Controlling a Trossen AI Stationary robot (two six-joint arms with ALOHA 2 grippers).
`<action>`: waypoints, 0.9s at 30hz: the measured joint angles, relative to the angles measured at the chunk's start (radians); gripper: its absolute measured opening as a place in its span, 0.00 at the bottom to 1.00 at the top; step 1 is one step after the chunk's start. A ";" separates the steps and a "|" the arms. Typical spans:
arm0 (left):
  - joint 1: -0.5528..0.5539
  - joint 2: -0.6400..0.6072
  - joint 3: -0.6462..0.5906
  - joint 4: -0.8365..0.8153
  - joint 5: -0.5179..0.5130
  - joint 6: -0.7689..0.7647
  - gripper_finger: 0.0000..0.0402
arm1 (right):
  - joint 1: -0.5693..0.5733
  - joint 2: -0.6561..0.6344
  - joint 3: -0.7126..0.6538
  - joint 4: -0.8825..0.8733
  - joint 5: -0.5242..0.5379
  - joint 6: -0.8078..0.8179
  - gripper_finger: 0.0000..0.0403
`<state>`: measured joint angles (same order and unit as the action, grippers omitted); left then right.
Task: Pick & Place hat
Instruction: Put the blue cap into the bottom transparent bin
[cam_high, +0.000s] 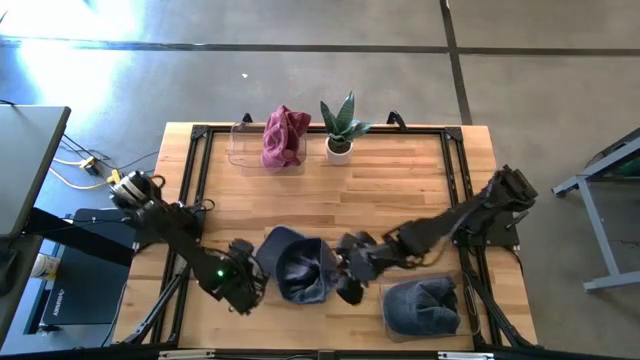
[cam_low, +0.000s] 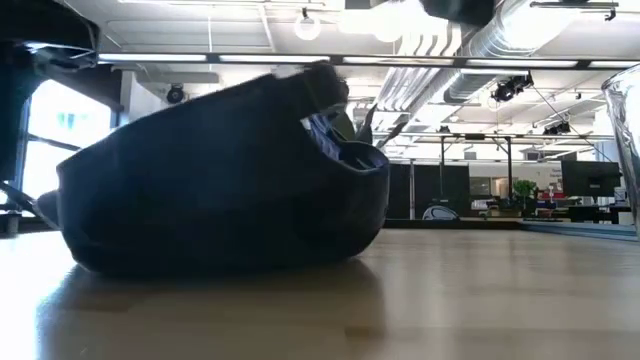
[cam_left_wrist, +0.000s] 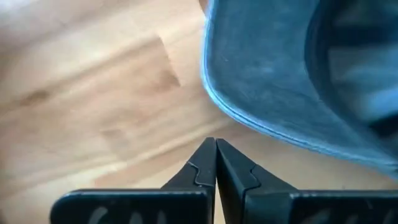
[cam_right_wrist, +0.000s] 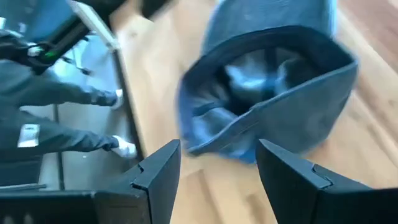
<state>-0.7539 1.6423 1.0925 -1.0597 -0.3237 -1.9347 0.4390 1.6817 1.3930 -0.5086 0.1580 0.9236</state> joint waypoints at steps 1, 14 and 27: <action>0.004 -0.025 0.000 -0.018 0.000 0.000 0.01 | -0.027 0.016 0.000 0.008 -0.019 -0.013 0.51; -0.256 -0.016 0.001 0.456 -0.230 -0.257 0.00 | -0.270 0.235 0.000 0.297 -0.196 -0.152 0.43; -0.101 0.133 -0.042 0.372 -0.245 -0.287 0.01 | -0.332 0.279 0.001 0.067 -0.195 -0.218 0.37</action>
<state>-0.8549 1.7757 1.0501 -0.6881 -0.5684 -2.2219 0.1066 1.9604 1.3942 -0.4421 -0.0369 0.7053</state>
